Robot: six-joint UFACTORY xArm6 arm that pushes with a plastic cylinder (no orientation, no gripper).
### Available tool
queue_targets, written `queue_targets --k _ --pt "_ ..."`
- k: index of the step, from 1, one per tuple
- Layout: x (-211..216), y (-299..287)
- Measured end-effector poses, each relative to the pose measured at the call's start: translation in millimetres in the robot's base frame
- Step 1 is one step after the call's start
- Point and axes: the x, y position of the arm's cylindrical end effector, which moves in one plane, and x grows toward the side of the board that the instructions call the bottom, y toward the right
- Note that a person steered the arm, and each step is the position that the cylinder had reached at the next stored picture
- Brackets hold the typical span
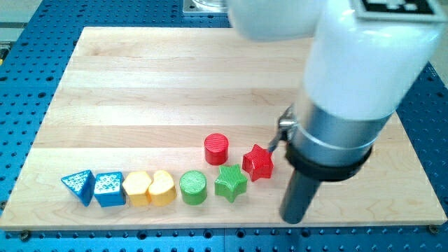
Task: Place the yellow heart to the top left of the green circle
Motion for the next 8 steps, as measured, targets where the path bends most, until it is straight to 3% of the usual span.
queue_targets --k 1,4,8 --pt "0 -29" --pt "0 -192" --pt "-41 -170"
